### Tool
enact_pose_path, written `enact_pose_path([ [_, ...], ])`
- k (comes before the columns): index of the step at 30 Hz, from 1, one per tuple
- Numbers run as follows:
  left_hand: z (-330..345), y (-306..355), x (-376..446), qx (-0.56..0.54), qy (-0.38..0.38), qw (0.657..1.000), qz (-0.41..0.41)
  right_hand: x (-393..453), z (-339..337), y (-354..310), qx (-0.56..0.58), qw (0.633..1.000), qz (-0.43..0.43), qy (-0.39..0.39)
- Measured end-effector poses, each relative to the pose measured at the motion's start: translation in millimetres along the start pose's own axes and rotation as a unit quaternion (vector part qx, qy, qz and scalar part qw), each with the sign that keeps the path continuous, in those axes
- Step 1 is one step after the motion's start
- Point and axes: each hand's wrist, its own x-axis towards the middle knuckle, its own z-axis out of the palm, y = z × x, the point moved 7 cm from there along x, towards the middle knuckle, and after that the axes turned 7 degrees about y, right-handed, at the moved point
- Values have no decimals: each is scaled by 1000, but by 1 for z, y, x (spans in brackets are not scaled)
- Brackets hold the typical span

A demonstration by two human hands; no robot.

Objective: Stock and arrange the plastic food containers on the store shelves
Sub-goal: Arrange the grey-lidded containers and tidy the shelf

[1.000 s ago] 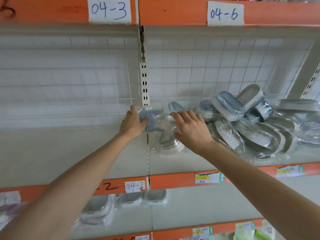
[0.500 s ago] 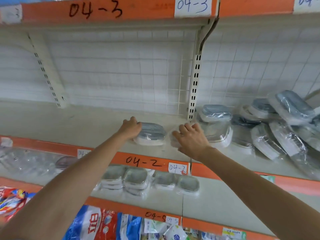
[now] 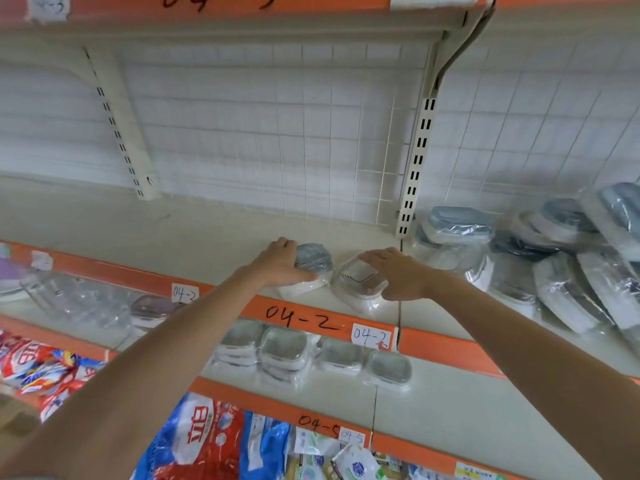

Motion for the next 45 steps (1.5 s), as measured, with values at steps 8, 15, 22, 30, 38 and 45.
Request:
enact_pose_path([
  [8, 3, -1, 17, 50, -68, 996, -21, 19, 8, 11, -82, 996, -28, -38],
  [15, -11, -9, 8, 103, 2, 995, 5, 34, 3, 9, -108, 994, -18, -18],
  [22, -49, -10, -15, 147, 141, 978, 52, 24, -11, -6, -25, 992, 42, 118],
  [30, -59, -12, -58, 102, 157, 977, 101, -16, -27, -41, -44, 977, 33, 205],
  [38, -38, -2, -108, 92, 80, 975, 185, -82, -11, -73, -104, 972, 35, 206],
  [45, 11, 14, -142, 121, 31, 954, 271, -129, 38, -92, -167, 966, 38, 194],
])
